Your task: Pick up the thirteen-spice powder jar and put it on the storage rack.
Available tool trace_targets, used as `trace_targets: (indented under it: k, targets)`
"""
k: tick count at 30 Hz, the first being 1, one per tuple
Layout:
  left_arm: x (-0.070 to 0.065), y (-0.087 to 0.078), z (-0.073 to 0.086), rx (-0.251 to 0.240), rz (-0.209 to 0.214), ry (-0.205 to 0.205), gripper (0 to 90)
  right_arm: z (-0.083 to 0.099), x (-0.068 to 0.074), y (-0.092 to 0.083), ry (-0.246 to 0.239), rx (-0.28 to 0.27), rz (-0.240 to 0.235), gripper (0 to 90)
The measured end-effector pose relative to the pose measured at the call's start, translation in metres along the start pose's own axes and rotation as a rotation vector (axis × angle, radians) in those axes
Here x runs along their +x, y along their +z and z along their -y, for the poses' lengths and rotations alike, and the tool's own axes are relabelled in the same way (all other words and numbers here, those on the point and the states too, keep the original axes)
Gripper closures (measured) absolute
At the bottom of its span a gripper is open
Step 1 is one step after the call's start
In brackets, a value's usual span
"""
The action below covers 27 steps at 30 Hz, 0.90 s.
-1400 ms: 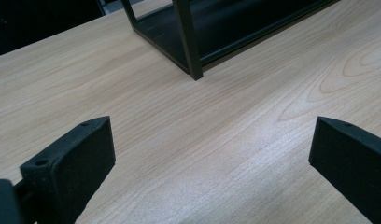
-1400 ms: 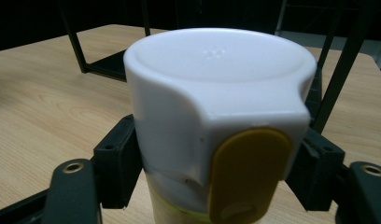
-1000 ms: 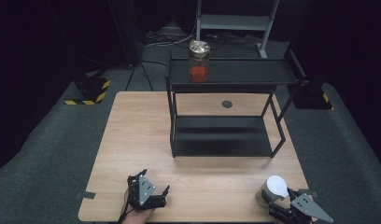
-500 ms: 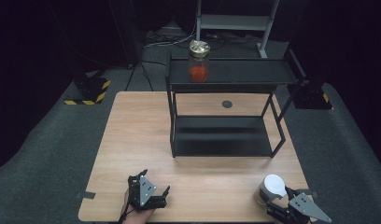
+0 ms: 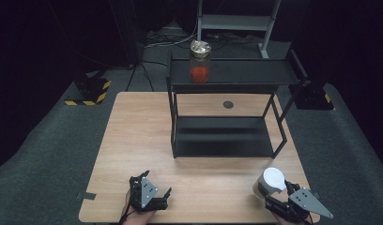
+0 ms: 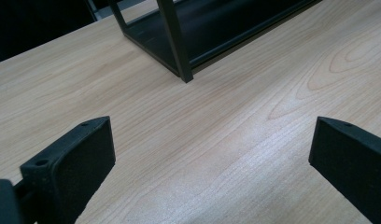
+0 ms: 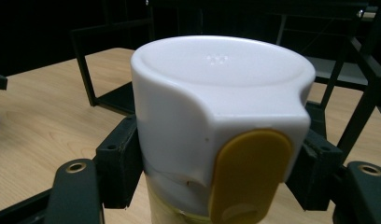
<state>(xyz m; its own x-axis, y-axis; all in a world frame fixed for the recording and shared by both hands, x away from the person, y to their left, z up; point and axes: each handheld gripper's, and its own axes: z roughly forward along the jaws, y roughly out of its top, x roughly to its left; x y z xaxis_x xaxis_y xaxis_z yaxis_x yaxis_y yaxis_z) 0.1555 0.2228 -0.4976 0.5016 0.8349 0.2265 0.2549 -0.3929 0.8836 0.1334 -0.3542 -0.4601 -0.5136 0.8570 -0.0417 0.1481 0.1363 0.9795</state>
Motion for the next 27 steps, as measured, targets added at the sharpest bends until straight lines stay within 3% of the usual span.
trace_targets:
  k: [20,27]
  targets:
    - [0.004,-0.001,0.004,-0.020,0.005,-0.035,0.4,-0.043,0.005,0.016,-0.008,-0.033,-0.019,29.8]
    - [0.006,-0.001,0.004,-0.022,0.015,-0.039,0.5,-0.051,0.003,0.022,-0.014,-0.043,-0.021,29.8]
